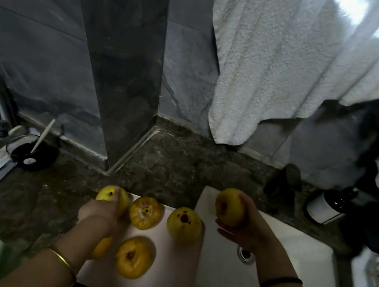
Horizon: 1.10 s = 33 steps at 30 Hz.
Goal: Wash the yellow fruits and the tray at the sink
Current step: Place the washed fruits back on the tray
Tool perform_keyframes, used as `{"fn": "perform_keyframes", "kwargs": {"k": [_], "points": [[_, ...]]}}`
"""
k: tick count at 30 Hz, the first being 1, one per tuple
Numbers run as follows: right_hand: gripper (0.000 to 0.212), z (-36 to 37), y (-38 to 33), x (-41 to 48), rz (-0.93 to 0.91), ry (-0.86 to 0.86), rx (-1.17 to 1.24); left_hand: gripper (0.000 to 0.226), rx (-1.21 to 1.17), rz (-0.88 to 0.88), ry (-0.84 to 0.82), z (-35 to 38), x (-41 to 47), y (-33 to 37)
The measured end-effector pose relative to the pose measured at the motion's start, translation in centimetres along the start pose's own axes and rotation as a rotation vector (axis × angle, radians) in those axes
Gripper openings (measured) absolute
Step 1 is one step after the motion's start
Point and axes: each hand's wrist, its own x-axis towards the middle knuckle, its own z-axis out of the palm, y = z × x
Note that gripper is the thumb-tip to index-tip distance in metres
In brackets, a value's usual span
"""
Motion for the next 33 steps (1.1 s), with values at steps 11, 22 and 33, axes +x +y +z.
{"fn": "perform_keyframes", "kwargs": {"k": [11,22,33], "points": [[0.083,-2.0,3.8,1.1,-0.045,0.317,-0.285,0.097,-0.005,0.013,-0.028,0.1,0.5,0.0],[0.075,1.9,4.7,-1.7,-0.544,0.218,-0.907,0.103,0.029,0.012,-0.023,0.0,0.5,0.1],[0.062,6.5,7.2,-3.7,-0.200,-0.335,-1.509,0.104,0.040,0.025,-0.021,0.1,0.4,0.0]]}}
